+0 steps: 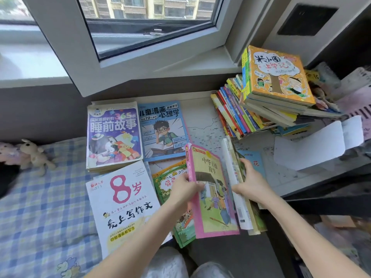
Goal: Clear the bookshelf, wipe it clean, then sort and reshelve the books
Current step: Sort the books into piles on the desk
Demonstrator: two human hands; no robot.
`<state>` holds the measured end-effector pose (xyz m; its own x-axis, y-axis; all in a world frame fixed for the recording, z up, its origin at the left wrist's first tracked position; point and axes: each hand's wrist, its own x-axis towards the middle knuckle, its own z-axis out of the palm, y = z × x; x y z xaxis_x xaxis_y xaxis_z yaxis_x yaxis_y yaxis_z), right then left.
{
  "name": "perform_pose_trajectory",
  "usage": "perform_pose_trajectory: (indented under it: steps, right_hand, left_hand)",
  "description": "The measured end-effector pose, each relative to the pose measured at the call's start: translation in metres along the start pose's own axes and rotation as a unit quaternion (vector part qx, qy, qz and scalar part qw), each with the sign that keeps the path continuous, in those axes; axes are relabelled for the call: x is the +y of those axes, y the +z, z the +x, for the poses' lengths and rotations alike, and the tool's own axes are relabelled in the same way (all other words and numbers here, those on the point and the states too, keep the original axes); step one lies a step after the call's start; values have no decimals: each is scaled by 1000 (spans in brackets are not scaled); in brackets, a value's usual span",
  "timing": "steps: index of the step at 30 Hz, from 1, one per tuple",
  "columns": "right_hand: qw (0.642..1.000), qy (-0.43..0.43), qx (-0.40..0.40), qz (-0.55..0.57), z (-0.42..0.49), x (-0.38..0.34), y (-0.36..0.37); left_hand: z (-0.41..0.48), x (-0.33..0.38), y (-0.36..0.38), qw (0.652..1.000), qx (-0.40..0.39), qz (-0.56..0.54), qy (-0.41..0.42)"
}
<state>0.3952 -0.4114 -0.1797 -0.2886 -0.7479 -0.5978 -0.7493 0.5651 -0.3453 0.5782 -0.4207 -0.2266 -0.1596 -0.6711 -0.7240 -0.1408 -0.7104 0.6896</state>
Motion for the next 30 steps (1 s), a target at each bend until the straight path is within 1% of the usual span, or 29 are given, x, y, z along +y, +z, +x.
perform_pose_trajectory:
  steps: [2,4,10,11,15,17,18,19,20,21,22,23,24,25,26,27,28,29,30]
  right_hand:
    - [1000,0,-5,-2,-1,0,-4]
    - [1000,-3,-12,-7,-1,0,-6]
    - [999,-12,-10,-50,5,-8,-1]
    - [998,-14,-11,-63,5,-10,2]
    - [996,-17,-7,-86,9,-14,12]
    - [996,-19,-3,-93,9,-17,17]
    - [995,-25,-1,-97,9,-18,20]
    - [994,-30,1,-101,8,-18,22]
    - [994,-34,2,-104,7,-19,26]
    - [994,-36,4,-106,6,-19,28]
    - [993,-38,5,-110,5,-18,31]
    - [993,-40,7,-115,4,-19,33]
    - [992,-41,9,-120,3,-20,35]
    - [992,-42,9,-121,1,-21,37]
    - [992,-44,10,-119,0,-22,40]
    - [993,-45,11,-113,-1,-21,42]
    - [994,-44,12,-104,-2,-22,45]
    - [995,-39,13,-96,-4,-23,48]
    - [995,-32,18,-90,-5,-23,50]
  left_hand:
    - [-11,7,-22,1000,-11,-19,7]
    - [-19,7,-54,999,-2,-46,-8]
    - [-43,-21,-143,989,79,-115,-55]
    - [-45,-30,-156,988,90,-112,-58]
    - [-52,-60,-188,989,118,-23,-83]
    - [-55,-73,-189,982,153,-4,-112]
    - [-57,-78,-187,975,185,17,-122]
    - [-57,-82,-186,964,227,60,-125]
    - [-59,-82,-183,946,276,127,-115]
    - [-61,-80,-179,916,328,211,-92]
    - [-62,-76,-173,882,371,287,-54]
    - [-62,-68,-164,863,390,322,4]
    - [-61,-56,-150,870,375,315,53]
    - [-57,-43,-133,902,324,271,85]
    - [-49,-32,-112,944,243,209,81]
    - [-40,-22,-87,978,143,145,54]
    - [-30,-15,-63,995,54,80,17]
    - [-19,-12,-40,999,-9,25,-20]
    - [-7,-8,-16,998,-51,0,-42]
